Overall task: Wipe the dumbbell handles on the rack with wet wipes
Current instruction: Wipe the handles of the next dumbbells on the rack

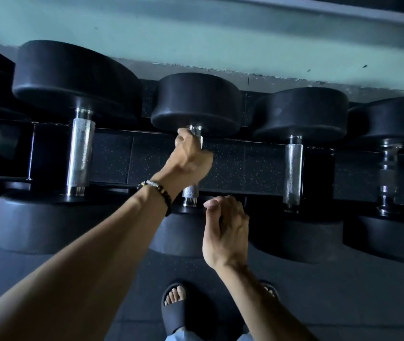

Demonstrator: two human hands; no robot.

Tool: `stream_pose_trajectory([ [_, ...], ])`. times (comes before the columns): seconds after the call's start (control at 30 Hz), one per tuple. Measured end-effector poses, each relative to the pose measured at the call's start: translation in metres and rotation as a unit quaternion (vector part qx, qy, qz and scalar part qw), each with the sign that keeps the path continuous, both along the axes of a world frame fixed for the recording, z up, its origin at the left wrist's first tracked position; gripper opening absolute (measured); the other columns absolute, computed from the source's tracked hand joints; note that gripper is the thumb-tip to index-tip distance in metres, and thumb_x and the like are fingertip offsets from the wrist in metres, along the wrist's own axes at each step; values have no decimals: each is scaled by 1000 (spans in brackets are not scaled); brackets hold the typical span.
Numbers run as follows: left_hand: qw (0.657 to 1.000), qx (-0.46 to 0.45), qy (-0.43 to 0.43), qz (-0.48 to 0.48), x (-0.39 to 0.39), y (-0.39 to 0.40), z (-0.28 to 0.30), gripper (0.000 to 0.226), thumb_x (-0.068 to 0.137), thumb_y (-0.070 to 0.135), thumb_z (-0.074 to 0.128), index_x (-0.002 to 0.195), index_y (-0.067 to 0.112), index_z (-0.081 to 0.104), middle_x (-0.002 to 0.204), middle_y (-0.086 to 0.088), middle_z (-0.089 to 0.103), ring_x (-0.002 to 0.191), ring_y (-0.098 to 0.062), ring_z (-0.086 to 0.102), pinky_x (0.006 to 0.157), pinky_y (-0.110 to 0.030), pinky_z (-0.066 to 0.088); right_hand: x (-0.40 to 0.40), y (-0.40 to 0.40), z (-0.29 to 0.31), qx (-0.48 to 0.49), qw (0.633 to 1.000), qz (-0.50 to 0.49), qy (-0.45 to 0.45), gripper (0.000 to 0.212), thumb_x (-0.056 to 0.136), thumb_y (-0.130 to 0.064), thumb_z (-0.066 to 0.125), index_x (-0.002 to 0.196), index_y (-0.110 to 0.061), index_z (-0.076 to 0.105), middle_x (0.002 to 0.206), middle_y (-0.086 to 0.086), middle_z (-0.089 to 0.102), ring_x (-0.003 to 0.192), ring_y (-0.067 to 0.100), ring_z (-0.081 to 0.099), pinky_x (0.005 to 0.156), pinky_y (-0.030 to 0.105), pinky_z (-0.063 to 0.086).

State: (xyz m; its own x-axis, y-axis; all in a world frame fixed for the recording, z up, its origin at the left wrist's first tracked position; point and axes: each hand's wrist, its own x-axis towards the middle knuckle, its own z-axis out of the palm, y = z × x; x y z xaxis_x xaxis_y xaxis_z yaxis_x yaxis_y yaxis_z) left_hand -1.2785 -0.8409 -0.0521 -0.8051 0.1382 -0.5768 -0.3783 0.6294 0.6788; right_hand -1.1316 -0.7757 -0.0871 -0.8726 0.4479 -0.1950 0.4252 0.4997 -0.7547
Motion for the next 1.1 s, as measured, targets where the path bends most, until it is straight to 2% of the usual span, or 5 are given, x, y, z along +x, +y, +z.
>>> stream_pose_trajectory([
  [0.1,997,-41,35,-59,26,-2,-2,27,91,5,51,108,4,30,120,-16,40,75,-16,45,44,-8,35,1,0,2,3,1000,-7,12,44,94,-33,32,79,-12,68,86,7,68,83,34,61,81,54,50],
  [0.3,999,-18,-31,11,-13,2,-2,46,92,14,58,130,0,36,124,-16,51,106,-29,54,61,-26,37,1,0,0,4,1000,11,-18,44,94,-33,28,83,-14,65,89,4,66,87,32,59,83,53,49],
  [0.6,971,217,-64,83,-6,-22,7,15,76,7,64,65,12,55,64,4,50,56,-5,51,63,-22,42,3,0,3,12,1000,0,4,43,94,-34,29,80,-14,65,87,2,66,86,31,60,82,49,48],
  [0.93,959,238,-139,60,-9,-30,-5,4,61,10,62,64,10,58,65,6,62,74,-13,59,69,-20,46,4,2,2,22,1000,13,3,42,93,-36,28,80,-16,63,87,0,64,86,28,58,81,43,42],
  [1.1,943,256,-183,105,2,-35,-11,43,52,0,56,93,-13,60,87,-19,60,83,-30,61,63,-30,49,3,2,1,18,1000,22,-3,40,93,-35,28,76,-16,60,84,0,62,84,28,56,81,44,43],
])
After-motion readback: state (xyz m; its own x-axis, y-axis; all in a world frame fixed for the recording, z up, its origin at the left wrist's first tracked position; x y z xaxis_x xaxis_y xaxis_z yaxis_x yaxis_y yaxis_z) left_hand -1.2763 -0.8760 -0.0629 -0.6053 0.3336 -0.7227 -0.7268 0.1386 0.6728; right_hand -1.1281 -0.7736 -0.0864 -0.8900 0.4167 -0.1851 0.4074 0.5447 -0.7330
